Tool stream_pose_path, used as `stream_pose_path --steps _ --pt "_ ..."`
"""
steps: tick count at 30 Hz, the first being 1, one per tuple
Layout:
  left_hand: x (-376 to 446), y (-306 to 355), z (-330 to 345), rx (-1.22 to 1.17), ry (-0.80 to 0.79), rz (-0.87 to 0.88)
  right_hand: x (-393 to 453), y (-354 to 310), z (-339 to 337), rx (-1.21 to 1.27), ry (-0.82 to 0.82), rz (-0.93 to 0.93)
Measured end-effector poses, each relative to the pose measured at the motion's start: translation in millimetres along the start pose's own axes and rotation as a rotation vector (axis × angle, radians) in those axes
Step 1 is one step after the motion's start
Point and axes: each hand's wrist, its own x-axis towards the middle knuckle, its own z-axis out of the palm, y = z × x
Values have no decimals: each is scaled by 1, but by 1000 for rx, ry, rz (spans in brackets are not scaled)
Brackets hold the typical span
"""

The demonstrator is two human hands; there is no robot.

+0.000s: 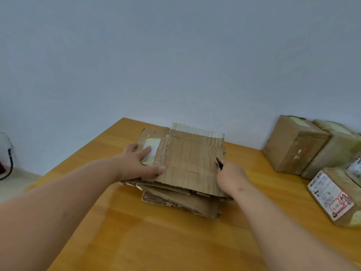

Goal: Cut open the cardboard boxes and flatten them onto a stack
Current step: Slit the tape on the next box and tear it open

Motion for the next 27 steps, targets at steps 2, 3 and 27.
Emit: stream_pose_path --steps 2,3,27 --pt "-1 9 5 107 22 0 -2 6 -2 84 40 31" --pt "0 12 8 179 50 -11 -4 9 -2 119 49 34" --pt "1 62 64 609 66 70 -16 2 11 -383 -124 -219"
